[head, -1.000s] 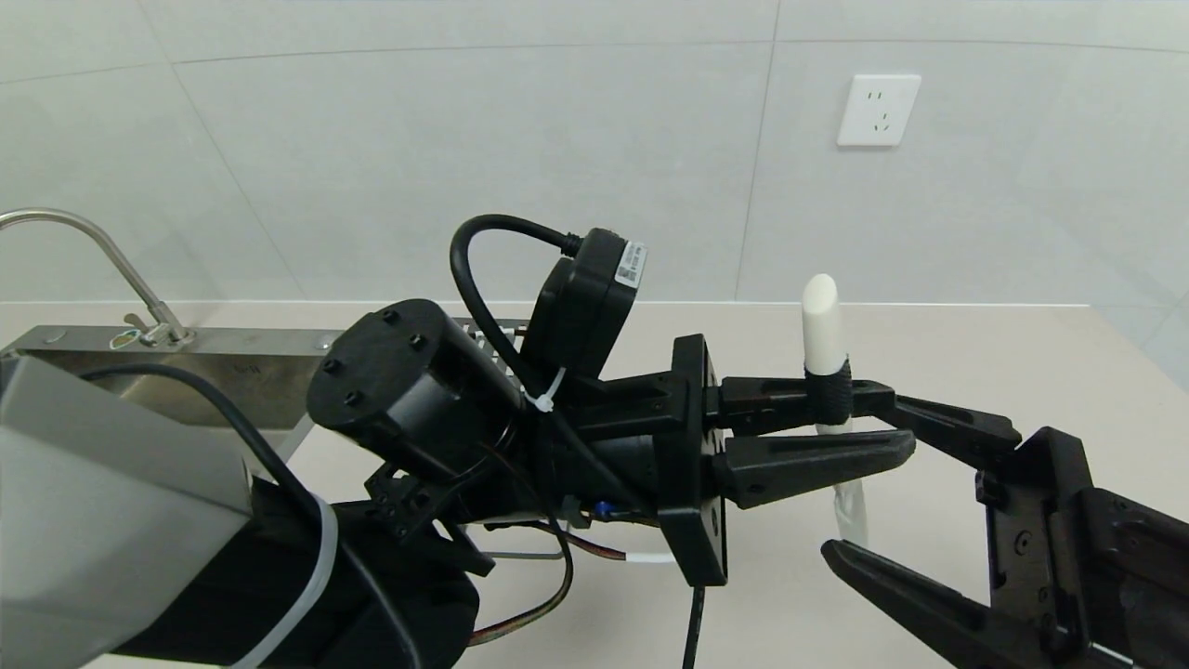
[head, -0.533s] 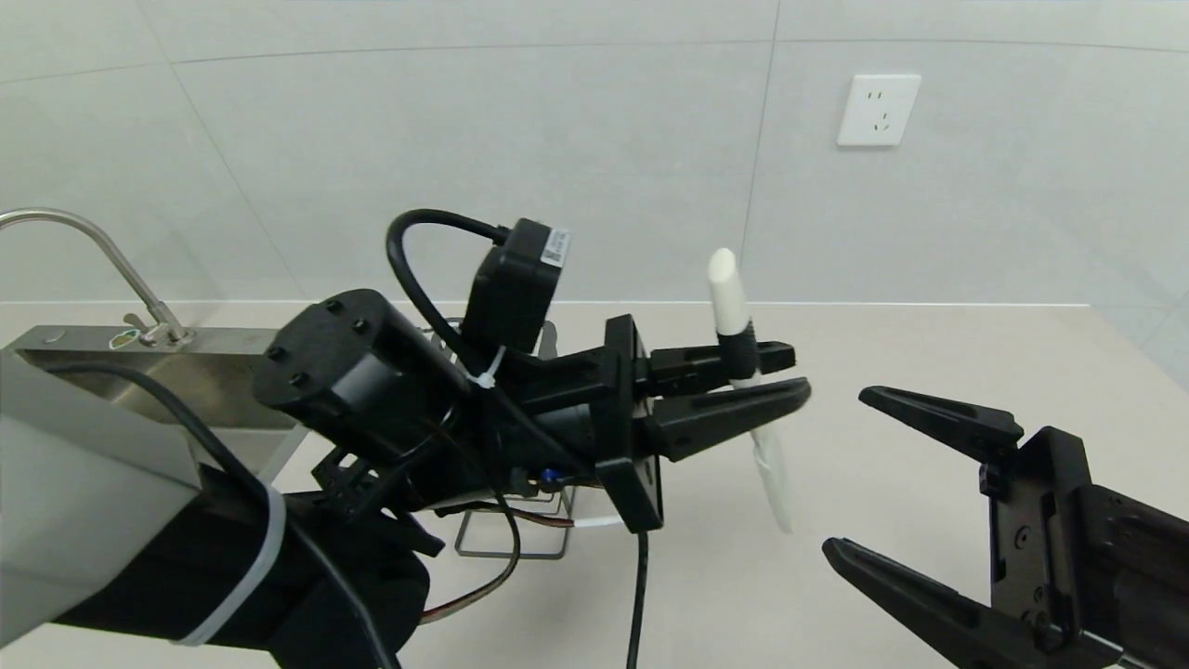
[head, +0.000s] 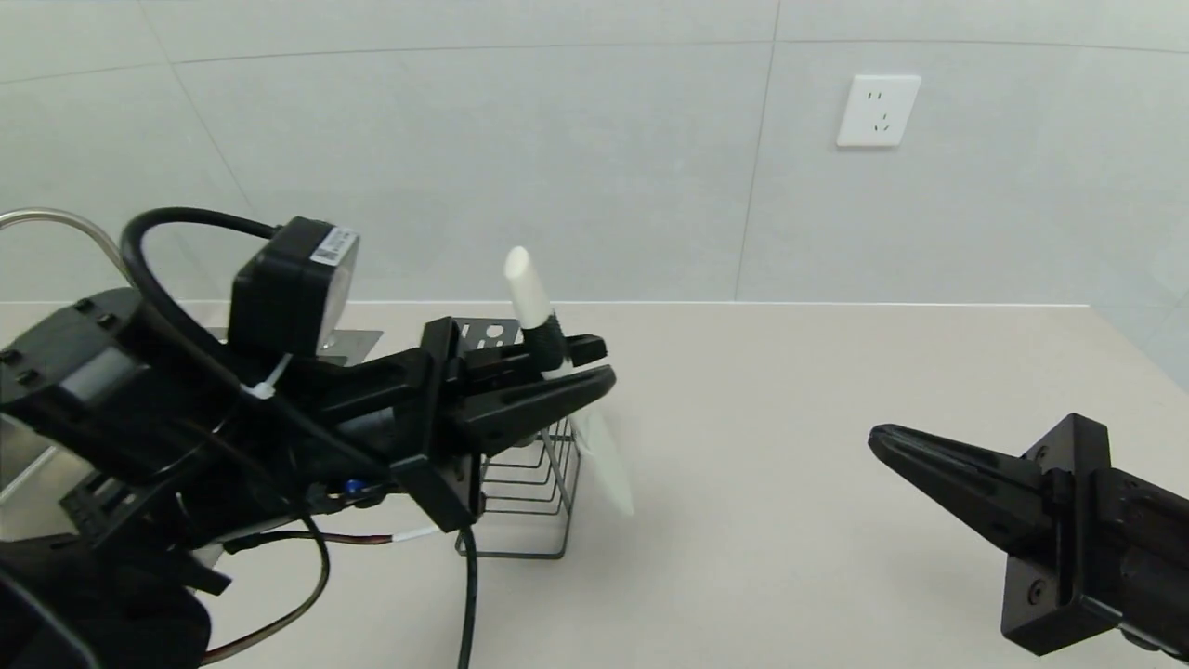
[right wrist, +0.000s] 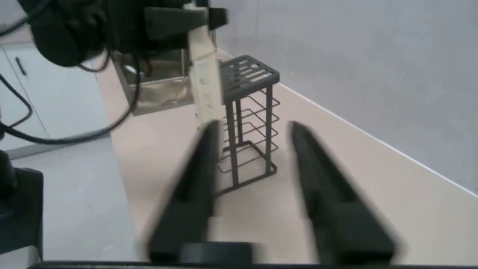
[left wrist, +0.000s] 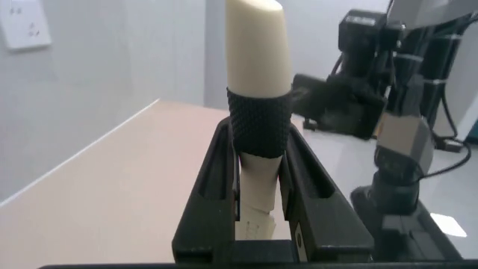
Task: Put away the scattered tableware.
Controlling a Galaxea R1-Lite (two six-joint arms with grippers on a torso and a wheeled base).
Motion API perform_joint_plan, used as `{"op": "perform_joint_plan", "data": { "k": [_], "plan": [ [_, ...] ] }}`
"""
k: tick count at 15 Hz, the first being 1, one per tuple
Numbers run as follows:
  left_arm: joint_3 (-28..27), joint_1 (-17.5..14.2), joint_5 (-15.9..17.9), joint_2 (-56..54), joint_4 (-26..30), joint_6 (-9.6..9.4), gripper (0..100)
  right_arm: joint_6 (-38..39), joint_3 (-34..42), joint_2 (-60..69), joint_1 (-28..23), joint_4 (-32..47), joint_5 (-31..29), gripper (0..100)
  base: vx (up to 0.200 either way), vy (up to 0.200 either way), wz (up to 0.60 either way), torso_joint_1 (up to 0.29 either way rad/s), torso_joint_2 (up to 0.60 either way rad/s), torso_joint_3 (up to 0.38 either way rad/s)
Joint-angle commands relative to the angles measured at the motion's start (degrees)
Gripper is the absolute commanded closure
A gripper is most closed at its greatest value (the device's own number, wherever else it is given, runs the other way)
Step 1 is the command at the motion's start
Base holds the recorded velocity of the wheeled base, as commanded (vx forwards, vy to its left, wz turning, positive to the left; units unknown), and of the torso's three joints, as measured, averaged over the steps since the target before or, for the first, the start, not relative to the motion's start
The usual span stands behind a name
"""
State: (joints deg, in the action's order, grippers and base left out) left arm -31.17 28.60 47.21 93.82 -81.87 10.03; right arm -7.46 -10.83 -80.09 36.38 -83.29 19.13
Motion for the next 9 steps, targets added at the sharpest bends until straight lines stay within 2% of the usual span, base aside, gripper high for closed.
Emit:
{"op": "perform_joint_plan", "data": {
  "k": [1, 2, 4, 7, 9],
  "plan": [
    [2.52, -3.81, -0.02, -6.10, 1.10, -0.36, 100, -0.01, 0.54, 2.31, -2.63, 0.14, 0.03, 100, 0.000, 0.000, 0.00, 0.000, 0.00, 0.000],
    [3.40, -7.42, 0.07, -8.74, 2.24, -0.36, 100, -0.01, 2.74, 6.09, -5.44, 0.67, 0.03, 100, 0.000, 0.000, 0.00, 0.000, 0.00, 0.000],
    [4.28, -9.97, 0.07, -11.29, 2.68, -0.36, 100, -0.36, 5.73, 11.89, -12.03, 0.93, 0.03, 100, 0.000, 0.000, 0.00, 0.000, 0.00, 0.000],
    [5.51, -9.97, 0.07, -13.66, 2.77, -0.45, 100, -0.54, 9.07, 21.38, -22.14, 1.46, 0.03, 100, 0.000, 0.000, 0.00, 0.000, 0.00, 0.000],
    [5.60, -9.97, 0.07, -14.28, 2.77, -0.45, 100, -0.19, 10.83, 30.96, -29.61, 6.29, 0.03, 100, 0.000, 0.000, 0.00, 0.000, 0.00, 0.000]
  ]
}}
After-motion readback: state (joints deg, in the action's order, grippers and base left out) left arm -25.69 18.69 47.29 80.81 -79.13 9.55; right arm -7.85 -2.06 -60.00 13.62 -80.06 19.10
